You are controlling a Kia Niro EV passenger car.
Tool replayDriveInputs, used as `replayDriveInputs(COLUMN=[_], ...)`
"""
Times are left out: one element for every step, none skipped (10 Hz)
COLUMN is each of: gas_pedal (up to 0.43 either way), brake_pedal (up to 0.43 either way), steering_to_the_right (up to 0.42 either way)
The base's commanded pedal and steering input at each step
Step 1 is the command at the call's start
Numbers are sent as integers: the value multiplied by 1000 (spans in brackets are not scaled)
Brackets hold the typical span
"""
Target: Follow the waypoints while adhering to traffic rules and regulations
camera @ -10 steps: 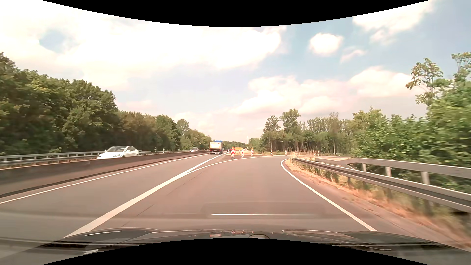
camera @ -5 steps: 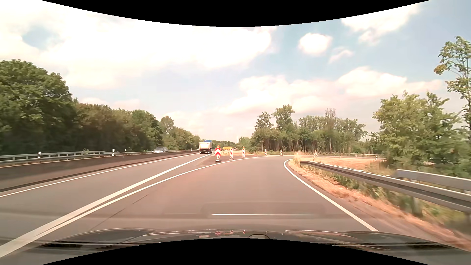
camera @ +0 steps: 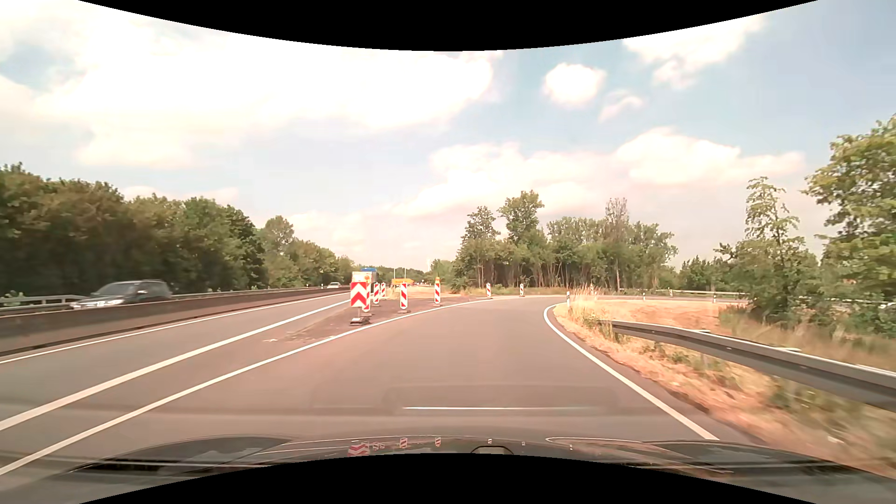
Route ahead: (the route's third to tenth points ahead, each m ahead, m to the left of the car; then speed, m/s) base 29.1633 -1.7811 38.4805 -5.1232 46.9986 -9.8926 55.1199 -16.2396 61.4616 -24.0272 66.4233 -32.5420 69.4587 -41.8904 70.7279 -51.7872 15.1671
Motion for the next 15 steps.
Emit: replayDriveInputs(gas_pedal=[79, 79, 79, 87, 87, 98, 98, 98, 98, 98, 98, 98, 98, 98, 98], brake_pedal=[0, 0, 0, 0, 0, 0, 0, 0, 0, 0, 0, 0, 0, 0, 0], steering_to_the_right=[40, 39, 39, 39, 39, 40, 42, 43, 43, 44, 45, 46, 50, 56, 59])
